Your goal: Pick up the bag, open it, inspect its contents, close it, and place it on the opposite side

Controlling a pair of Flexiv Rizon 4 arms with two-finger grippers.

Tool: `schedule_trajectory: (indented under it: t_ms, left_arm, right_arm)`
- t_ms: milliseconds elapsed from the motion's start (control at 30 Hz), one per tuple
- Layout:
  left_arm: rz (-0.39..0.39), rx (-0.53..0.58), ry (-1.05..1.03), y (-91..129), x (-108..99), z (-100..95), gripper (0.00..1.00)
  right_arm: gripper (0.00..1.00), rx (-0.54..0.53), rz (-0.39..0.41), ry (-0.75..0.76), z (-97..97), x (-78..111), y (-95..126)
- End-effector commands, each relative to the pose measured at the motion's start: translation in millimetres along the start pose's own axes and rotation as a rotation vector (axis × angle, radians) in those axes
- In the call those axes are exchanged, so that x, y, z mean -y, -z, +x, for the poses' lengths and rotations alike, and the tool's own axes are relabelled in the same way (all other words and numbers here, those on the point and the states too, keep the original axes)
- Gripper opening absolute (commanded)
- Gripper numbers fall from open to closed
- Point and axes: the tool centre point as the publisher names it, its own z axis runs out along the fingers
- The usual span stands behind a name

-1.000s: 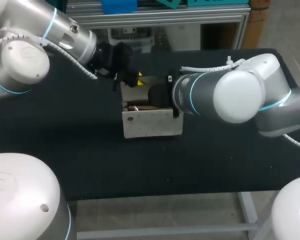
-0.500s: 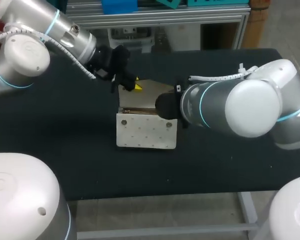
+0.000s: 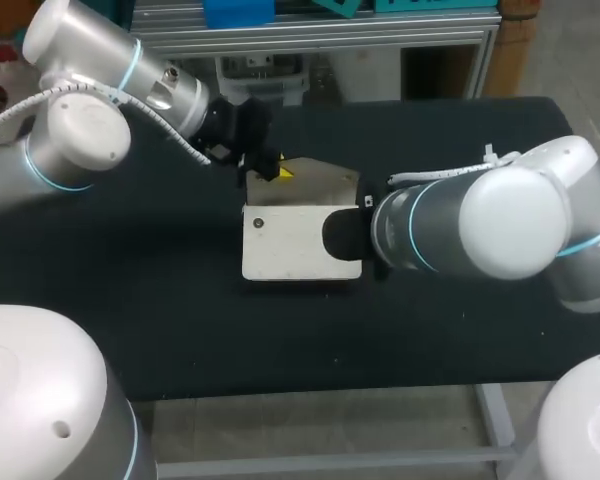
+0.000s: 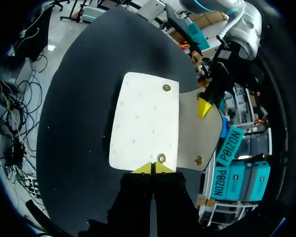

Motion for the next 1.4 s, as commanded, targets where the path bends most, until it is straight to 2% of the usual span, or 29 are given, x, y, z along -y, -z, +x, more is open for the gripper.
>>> schedule_trajectory:
  t_ms: [33, 233, 500, 533, 600, 700, 967, 1133, 1400]
  left_arm:
    - [0.015, 0.005, 0.010, -7.3, -7.0, -1.8, 0.00]
    - [-0.018, -0.015, 0.007, -21.8, -13.8, -4.6, 0.00]
    - [-0.053, -0.013, -0.008, -30.5, -22.5, -7.8, 0.00]
    - [-0.053, -0.012, -0.008, -31.2, -24.1, -8.1, 0.00]
    - [-0.053, -0.010, -0.002, -32.7, -28.0, -8.3, 0.00]
    - [-0.053, -0.012, 0.016, -34.3, -33.8, -9.1, 0.00]
    - [-0.037, -0.043, 0.050, -37.4, -42.9, -11.8, 0.00]
    - [-0.033, -0.070, 0.045, -41.3, -43.5, -10.4, 0.00]
    - [-0.032, -0.110, 0.026, -46.9, -41.2, -7.2, 0.00]
  right_arm:
    - [0.00, 0.166, -0.017, -0.009, 10.9, 2.8, -19.8]
    - [0.00, 0.120, -0.013, -0.020, 27.6, -0.2, -30.1]
    - [0.01, 0.083, 0.027, -0.013, 52.6, -10.3, -29.1]
    - [0.14, 0.077, 0.039, -0.013, 55.3, -11.0, -30.2]
    - [0.27, 0.062, 0.044, -0.023, 60.7, -10.6, -32.9]
    - [0.27, 0.046, 0.047, -0.042, 66.7, -8.9, -37.6]
    - [0.37, 0.051, 0.054, -0.046, 68.8, -5.5, -44.1]
    - [0.34, 0.053, 0.047, -0.055, 62.0, 1.2, -58.5]
    - [0.35, 0.041, 0.022, -0.066, 50.7, 2.7, -81.6]
